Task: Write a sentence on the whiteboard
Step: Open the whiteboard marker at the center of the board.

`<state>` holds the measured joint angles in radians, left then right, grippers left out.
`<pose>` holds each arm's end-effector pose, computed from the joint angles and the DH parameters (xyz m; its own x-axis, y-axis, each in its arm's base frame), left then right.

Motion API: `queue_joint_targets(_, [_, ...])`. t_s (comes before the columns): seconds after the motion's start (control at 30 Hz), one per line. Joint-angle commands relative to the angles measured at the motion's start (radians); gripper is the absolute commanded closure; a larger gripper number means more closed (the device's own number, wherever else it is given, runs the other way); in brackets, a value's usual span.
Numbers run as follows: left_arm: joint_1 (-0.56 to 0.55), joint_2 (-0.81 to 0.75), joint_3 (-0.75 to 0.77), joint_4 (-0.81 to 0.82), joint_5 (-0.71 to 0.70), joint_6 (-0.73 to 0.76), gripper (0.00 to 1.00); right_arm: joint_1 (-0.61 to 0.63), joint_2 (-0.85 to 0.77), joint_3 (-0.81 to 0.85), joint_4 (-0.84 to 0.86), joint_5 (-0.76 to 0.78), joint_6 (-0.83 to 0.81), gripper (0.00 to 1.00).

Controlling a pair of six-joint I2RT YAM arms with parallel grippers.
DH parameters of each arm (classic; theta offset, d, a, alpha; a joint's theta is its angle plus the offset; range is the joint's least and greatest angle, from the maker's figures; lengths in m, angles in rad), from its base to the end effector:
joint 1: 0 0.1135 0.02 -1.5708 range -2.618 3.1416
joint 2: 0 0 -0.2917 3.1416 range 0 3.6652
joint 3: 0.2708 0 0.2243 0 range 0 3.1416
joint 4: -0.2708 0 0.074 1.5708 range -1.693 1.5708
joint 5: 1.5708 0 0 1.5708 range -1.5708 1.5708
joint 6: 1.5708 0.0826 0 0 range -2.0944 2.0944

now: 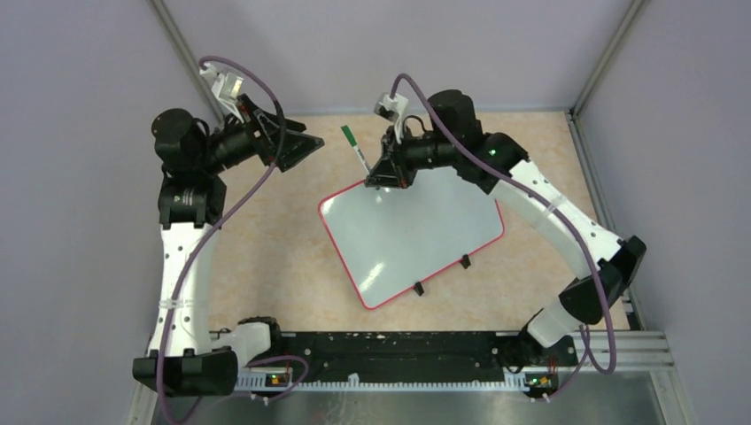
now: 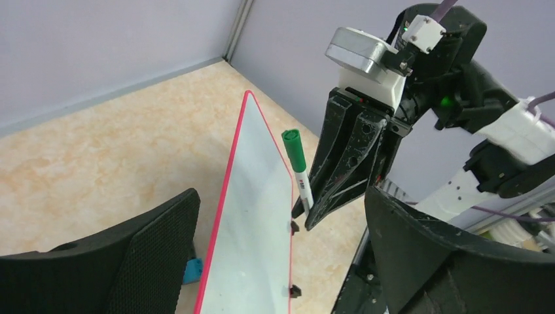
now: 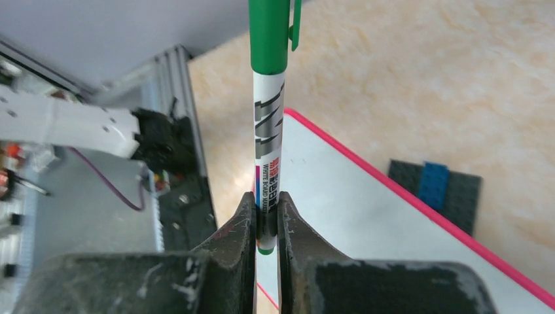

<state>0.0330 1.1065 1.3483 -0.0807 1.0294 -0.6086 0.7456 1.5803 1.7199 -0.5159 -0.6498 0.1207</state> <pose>0.2021 -0.0642 0.5030 -0.3421 -0.3061 -0.8884 0.7713 0.4485 -0.4515 0.2294 0.2799 0.4433 -0.3828 -0.2230 -0.8965 -0.9141 0.2318 0.3327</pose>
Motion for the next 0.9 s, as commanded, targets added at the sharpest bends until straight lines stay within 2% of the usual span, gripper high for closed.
queue_joint_targets(0.0, [0.004,0.037,0.139,-0.374,0.067,0.364,0.01,0.0,-0.074,0.106,-0.398,0.137,-0.413,1.0])
queue_joint_targets(0.07, [0.003,0.071,0.172,-0.444,0.116,0.405,0.01,0.001,-0.108,0.091,-0.446,0.215,-0.499,1.0])
queue_joint_targets(0.13, [-0.012,0.091,0.168,-0.451,0.143,0.379,0.01,0.015,-0.144,0.06,-0.447,0.309,-0.531,1.0])
queue_joint_targets(0.33, [-0.155,0.127,0.152,-0.489,0.092,0.358,0.05,0.079,-0.195,0.014,-0.442,0.514,-0.594,1.0])
queue_joint_targets(0.57, [-0.186,0.169,0.109,-0.412,0.197,0.239,0.2,0.162,-0.208,-0.046,-0.401,0.7,-0.679,1.0])
queue_joint_targets(0.87, [-0.242,0.22,0.081,-0.434,0.194,0.249,0.35,0.231,-0.176,-0.024,-0.389,0.812,-0.743,1.0])
